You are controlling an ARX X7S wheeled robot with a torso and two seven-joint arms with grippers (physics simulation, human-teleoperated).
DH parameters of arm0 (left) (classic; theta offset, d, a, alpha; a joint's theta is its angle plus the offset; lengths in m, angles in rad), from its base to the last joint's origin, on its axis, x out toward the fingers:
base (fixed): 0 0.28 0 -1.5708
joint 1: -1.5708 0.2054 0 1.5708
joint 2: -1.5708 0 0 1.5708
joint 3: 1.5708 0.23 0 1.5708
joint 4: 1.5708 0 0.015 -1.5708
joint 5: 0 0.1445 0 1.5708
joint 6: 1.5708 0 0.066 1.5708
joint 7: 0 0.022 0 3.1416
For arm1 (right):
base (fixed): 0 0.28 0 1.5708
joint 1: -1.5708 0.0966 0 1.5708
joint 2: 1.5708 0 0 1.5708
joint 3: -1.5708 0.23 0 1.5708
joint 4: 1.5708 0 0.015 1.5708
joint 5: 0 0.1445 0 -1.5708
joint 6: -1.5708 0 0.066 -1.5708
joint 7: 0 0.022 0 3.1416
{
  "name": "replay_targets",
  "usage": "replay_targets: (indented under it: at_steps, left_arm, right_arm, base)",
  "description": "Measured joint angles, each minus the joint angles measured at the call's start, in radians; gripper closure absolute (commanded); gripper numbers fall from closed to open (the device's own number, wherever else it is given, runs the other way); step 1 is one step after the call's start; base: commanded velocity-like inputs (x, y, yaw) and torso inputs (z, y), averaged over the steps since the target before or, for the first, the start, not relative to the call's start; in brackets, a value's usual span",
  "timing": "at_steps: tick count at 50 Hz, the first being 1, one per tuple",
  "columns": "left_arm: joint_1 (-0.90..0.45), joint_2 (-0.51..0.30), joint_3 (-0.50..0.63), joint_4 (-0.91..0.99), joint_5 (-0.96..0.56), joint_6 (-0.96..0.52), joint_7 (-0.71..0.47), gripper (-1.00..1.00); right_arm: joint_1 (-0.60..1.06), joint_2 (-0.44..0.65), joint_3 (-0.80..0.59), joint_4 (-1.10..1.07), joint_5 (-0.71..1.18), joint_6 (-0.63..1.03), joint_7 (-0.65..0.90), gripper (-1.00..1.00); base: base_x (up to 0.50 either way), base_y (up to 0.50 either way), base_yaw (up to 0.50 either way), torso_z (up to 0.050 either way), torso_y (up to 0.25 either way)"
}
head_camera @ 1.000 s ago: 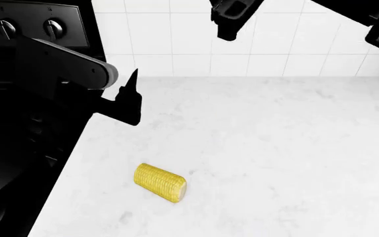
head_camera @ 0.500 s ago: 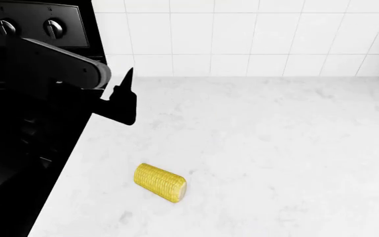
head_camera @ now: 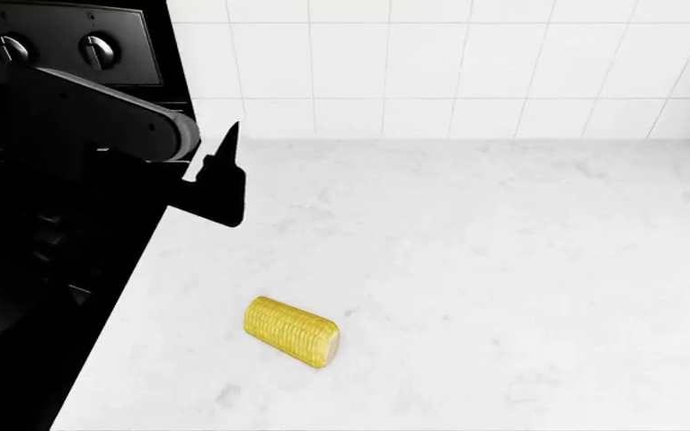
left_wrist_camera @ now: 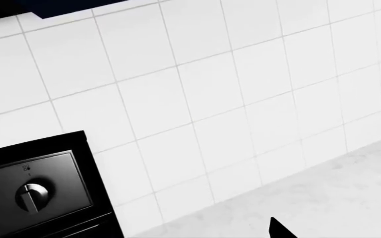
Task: Pick the apricot, corn from the counter and place them in the cabinet. Then close the cabinet.
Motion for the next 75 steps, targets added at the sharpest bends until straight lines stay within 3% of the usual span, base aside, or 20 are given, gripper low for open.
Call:
replay_targets:
  at_steps: [4,9,20,40,41,58,75]
  left_arm:
    - [0.0,-0.002,-0.001,0.0,-0.003,0.001,-0.001,-1.0]
    - [0.0,-0.005,-0.006,0.001,-0.009,0.001,-0.002,-1.0]
    - [-0.004,-0.009,-0.008,0.0,-0.019,0.0,-0.007,-1.0]
    - [0.012,-0.025,0.008,-0.009,-0.015,0.024,-0.011,-1.0]
    - [0.013,-0.026,0.009,-0.01,-0.014,0.026,-0.011,-1.0]
    - [0.022,-0.027,0.013,-0.012,-0.02,0.035,-0.02,-1.0]
    - [0.034,-0.035,0.019,-0.016,-0.023,0.052,-0.024,-1.0]
  right_arm:
    - [0.049,-0.04,0.039,0.138,-0.095,-0.035,-0.037,1.0]
    - [0.086,-0.094,0.183,0.263,-0.3,-0.04,-0.09,1.0]
    - [0.128,-0.16,0.42,0.409,-0.632,0.039,-0.1,1.0]
    - [0.165,-0.184,0.544,0.491,-0.7,0.225,-0.074,1.0]
    - [0.165,-0.185,0.547,0.493,-0.7,0.23,-0.073,-1.0]
    - [0.165,-0.189,0.567,0.519,-0.742,0.243,-0.092,-1.0]
    - [0.156,-0.192,0.534,0.54,-0.879,0.088,-0.265,-1.0]
  base:
    - [0.0,0.0,0.0,0.0,0.0]
    - [0.0,0.0,0.0,0.002,0.0]
    - [0.0,0.0,0.0,0.001,0.002]
    - [0.0,0.0,0.0,0.0,0.0]
    - [0.0,0.0,0.0,0.0,0.0]
    - [0.0,0.0,0.0,0.0,-0.004]
    - [0.0,0.0,0.0,0.0,0.0]
